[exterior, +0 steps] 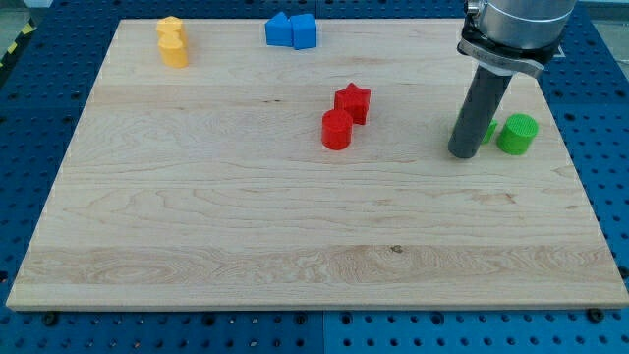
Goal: Push the red star up and down
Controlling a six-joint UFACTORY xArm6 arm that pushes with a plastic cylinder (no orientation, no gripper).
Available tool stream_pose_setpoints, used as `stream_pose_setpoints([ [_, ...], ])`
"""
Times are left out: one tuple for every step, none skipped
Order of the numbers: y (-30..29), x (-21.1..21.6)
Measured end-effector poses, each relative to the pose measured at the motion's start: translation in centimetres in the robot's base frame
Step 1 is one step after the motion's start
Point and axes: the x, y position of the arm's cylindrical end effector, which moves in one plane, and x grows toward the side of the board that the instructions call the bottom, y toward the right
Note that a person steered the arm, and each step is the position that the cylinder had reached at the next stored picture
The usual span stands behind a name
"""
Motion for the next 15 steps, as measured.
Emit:
stream_pose_setpoints([
  [1.4,0.0],
  [2.1,0.0],
  [-0.1,-0.1],
  [-6.4,-2.1],
  [-13.0,-6.7],
  [-15.0,-10.5],
  [-15.1,-11.3],
  [-14.9,-11.9],
  [-13.7,-14.0],
  [-11.9,-16.1],
  [-14.5,-18.5],
  [-18.5,-19.7],
  [-19.9,-19.7],
  [-19.9,-19.1],
  [-19.6,-17.1],
])
